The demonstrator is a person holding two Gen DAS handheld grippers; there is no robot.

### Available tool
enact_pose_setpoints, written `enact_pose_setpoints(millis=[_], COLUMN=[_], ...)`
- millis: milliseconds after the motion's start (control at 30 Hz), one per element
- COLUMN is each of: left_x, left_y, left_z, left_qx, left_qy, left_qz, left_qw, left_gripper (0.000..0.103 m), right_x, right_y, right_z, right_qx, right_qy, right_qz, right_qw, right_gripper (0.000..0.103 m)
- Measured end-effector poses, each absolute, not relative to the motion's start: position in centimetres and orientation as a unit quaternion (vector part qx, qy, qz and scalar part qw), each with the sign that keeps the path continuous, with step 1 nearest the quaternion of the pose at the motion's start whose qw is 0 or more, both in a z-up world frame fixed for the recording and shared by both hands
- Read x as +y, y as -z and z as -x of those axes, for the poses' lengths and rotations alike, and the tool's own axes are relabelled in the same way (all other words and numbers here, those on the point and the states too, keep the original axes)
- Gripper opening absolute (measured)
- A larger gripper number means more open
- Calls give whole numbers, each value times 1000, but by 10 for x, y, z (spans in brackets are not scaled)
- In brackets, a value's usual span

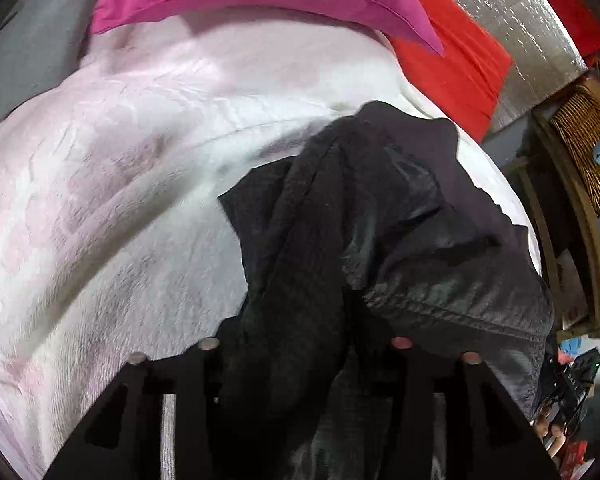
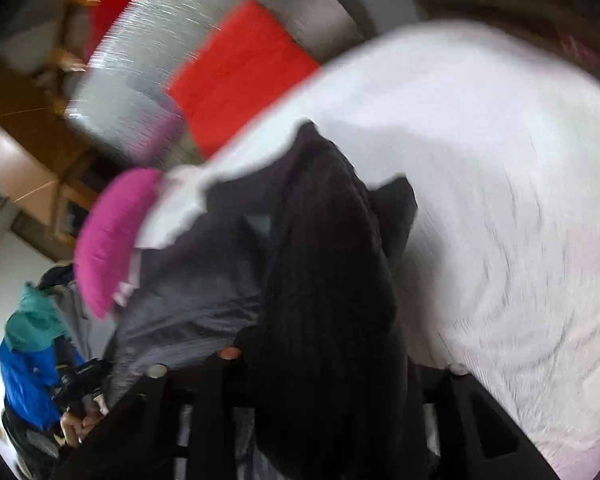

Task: Fold large clothes

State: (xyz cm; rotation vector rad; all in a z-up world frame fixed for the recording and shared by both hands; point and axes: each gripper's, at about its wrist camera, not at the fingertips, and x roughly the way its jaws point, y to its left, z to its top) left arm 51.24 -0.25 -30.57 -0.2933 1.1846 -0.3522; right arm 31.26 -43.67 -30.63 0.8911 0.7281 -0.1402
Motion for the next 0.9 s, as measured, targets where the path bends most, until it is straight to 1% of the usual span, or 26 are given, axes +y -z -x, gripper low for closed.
enact_pose_setpoints(millis=[33,100,133,200,267,333,367,400,433,467,500,567,700,800,900], left_x=[-1,2,1,6,13,18,23,28,27,28,29,30,29,35,39], left_y=[304,295,289,268,252,234,226,220,218,218,219,228,263,277,288], left_z=[-510,-500,-496,-478,-454,-421,-403,-382,-376,-360,-353,-342,-354,-363,-376], left_qx=[554,555,550,526,502,470,452,435,426,420,422,438,489,496,500], left_qy=[158,153,153,146,141,146,147,150,152,158,163,176,182,168,147], left_qz=[140,136,127,101,86,68,59,50,46,46,51,82,184,237,258], left_qw=[805,806,811,832,849,868,878,887,891,893,890,878,833,818,813], left_gripper=[57,57,56,57,60,66,69,76,81,81,81,81,81,81,80], right_x=[-440,-445,-448,-451,-448,-443,-441,-437,-430,-422,-416,-400,-388,-391,-399], right_y=[307,301,295,282,267,259,258,257,259,261,264,274,305,321,326], right_z=[-308,-297,-289,-269,-242,-214,-200,-190,-181,-173,-171,-172,-189,-204,-217], right_qx=[343,335,324,294,263,244,234,227,218,211,208,214,243,239,244], right_qy=[66,60,58,55,48,40,28,15,0,-15,-25,-40,-30,-10,15], right_qz=[-438,-463,-471,-480,-484,-489,-495,-503,-514,-527,-535,-549,-589,-608,-599], right_qw=[828,818,818,824,833,837,836,834,829,823,818,807,770,757,763], right_gripper=[57,63,64,69,73,75,77,79,79,81,83,83,83,83,85])
